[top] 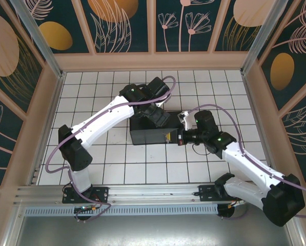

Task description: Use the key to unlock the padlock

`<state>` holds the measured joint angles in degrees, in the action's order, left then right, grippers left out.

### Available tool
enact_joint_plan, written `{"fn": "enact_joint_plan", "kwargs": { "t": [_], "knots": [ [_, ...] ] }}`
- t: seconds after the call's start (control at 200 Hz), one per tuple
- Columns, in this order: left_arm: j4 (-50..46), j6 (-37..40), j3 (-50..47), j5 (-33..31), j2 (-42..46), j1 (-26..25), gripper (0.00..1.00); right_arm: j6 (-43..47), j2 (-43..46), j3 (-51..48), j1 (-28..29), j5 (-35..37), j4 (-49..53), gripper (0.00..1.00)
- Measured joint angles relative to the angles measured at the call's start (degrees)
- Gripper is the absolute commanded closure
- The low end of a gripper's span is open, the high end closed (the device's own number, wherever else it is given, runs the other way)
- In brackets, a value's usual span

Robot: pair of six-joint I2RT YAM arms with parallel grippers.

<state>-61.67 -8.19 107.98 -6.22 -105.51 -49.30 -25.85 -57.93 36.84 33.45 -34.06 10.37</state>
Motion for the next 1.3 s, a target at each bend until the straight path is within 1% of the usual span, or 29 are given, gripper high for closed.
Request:
{"fn": "enact_joint_plan", "kwargs": {
  "t": [0.29,0.425,0.5,0.596,0.671,0.731,0.821,0.896,0.996,1.221,1.301],
  "knots": [
    [-0.72,0.07,0.02,0.39,-1.92,0.0,0.23,1.73,-2.93,0.04,-0.92,0.2,-1.16,1.0],
    [-1.4,0.2,0.02,1.31,-1.9,0.0,0.32,2.89,-4.57,0.09,-1.44,0.17,-1.16,1.0],
    [-1.42,0.22,-0.13,1.33,-1.79,-0.02,0.33,3.3,-4.92,0.22,-1.55,0.15,-1.16,1.0],
    [-1.42,0.24,-0.26,0.98,-1.68,-0.17,0.31,3.91,-5.14,0.44,-2.71,-0.13,-0.96,1.0],
    [-1.6,0.15,-0.11,0.52,-1.68,-0.17,0.25,4.55,-5.53,0.72,-3.41,-0.35,-0.94,1.0],
    [-2.12,-0.24,0.63,0.2,-1.68,-0.15,0.17,4.79,-6.08,1.07,-3.52,-0.48,-0.96,1.0],
    [-2.36,-1.07,2.47,0.59,-1.68,-0.17,0.17,5.25,-6.99,1.51,-3.58,-0.66,-1.01,1.0],
    [-0.94,-1.97,3.26,1.4,-1.6,-0.22,0.19,5.81,-7.41,1.68,-3.74,-0.87,-0.94,1.0],
    [1.42,-2.32,3.37,3.56,-1.57,-0.22,0.24,6.08,-7.61,1.86,-3.8,-1.2,-0.96,1.0],
    [4.7,0.09,3.39,13.16,-1.6,-0.22,0.34,6.64,-7.91,3.21,-3.8,-1.6,0.09,1.0],
    [6.25,0.68,1.9,16.72,-1.29,-0.22,0.35,7.17,-7.91,3.67,-3.91,-1.6,0.57,1.0]
  ]
}}
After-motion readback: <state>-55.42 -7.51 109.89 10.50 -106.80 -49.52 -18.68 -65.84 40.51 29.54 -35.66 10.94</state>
